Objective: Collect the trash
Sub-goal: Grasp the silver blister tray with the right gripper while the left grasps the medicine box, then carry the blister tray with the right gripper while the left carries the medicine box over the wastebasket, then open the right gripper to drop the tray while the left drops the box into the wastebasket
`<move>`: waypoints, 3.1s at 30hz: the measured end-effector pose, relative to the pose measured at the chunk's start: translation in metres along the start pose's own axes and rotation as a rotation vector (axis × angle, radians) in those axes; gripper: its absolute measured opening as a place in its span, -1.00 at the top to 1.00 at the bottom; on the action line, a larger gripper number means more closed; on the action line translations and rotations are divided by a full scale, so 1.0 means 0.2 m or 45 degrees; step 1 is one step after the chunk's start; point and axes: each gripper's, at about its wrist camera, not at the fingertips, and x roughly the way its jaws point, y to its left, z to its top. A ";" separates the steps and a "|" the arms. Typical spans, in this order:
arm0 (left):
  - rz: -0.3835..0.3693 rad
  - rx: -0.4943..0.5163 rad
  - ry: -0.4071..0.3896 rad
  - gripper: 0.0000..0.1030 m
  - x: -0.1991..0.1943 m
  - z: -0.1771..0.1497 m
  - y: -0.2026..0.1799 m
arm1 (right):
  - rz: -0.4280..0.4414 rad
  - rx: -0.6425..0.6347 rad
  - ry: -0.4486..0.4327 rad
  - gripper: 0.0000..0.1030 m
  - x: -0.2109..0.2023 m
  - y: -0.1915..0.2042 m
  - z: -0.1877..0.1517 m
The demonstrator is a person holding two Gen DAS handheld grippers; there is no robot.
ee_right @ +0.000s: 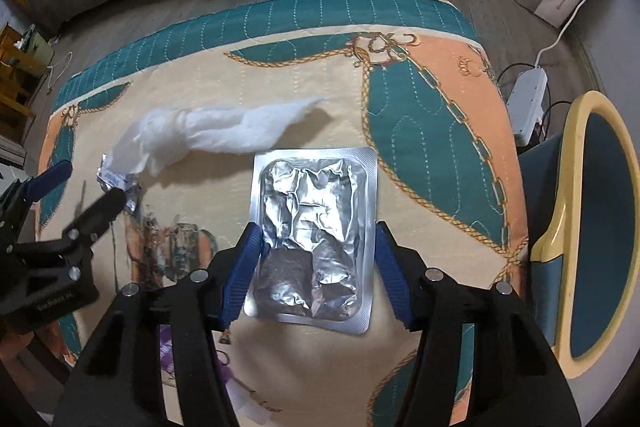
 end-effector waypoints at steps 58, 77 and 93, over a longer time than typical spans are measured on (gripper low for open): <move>-0.272 0.472 -0.304 -0.14 -0.42 0.24 -1.25 | -0.161 0.349 -0.315 -0.14 -0.67 -1.17 -0.23; -0.409 0.587 -0.257 -0.51 -0.24 0.17 -1.63 | -0.134 0.558 -0.316 -0.50 -0.60 -1.44 -0.31; -0.206 0.500 -0.327 -0.86 -0.50 0.12 -1.27 | -0.195 0.393 -0.384 -0.88 -0.72 -1.20 -0.25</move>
